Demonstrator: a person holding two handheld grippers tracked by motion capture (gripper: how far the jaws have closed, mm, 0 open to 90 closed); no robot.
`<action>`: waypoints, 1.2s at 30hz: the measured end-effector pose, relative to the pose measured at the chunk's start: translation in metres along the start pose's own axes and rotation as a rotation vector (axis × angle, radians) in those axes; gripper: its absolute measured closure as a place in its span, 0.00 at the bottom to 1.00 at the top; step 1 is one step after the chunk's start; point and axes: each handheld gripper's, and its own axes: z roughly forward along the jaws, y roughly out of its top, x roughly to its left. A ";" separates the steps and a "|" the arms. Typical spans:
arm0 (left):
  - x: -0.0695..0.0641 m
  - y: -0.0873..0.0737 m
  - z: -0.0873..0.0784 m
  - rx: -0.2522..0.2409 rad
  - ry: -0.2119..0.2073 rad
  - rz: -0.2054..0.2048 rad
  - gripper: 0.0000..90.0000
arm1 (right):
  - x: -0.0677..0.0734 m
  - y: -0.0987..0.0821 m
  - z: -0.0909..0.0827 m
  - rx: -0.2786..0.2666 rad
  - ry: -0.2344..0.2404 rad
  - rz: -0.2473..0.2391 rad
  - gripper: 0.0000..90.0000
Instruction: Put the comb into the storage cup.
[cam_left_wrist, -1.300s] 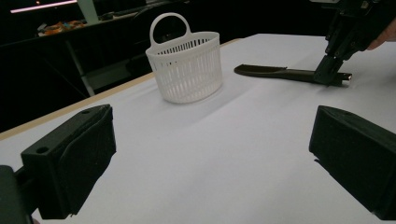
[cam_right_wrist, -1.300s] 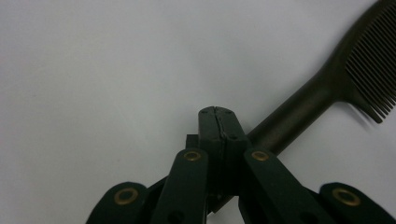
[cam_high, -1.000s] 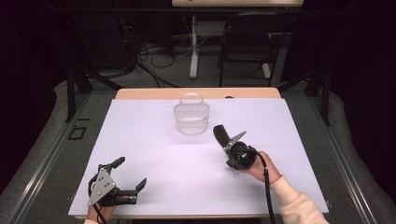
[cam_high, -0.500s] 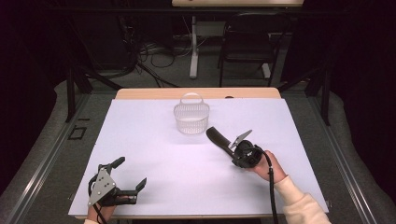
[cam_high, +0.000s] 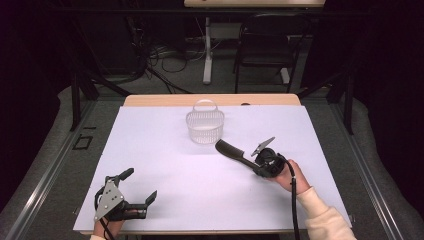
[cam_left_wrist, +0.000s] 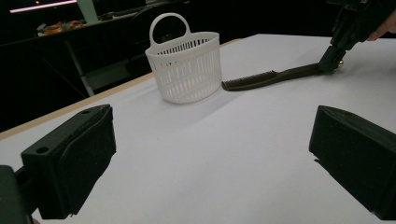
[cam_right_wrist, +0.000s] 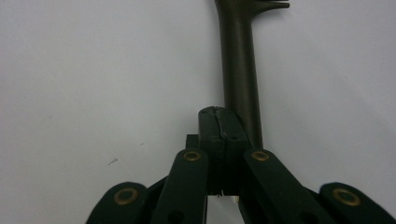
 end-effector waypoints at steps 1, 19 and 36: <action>0.000 0.000 0.000 0.000 0.000 0.000 0.01 | -0.001 0.000 0.000 0.000 -0.003 -0.001 1.00; 0.000 0.000 0.000 0.001 -0.001 0.003 0.01 | -0.012 -0.003 -0.002 -0.006 -0.044 0.003 1.00; 0.000 0.000 0.000 0.002 -0.001 0.003 0.01 | -0.007 -0.001 -0.016 -0.039 -0.013 -0.034 0.87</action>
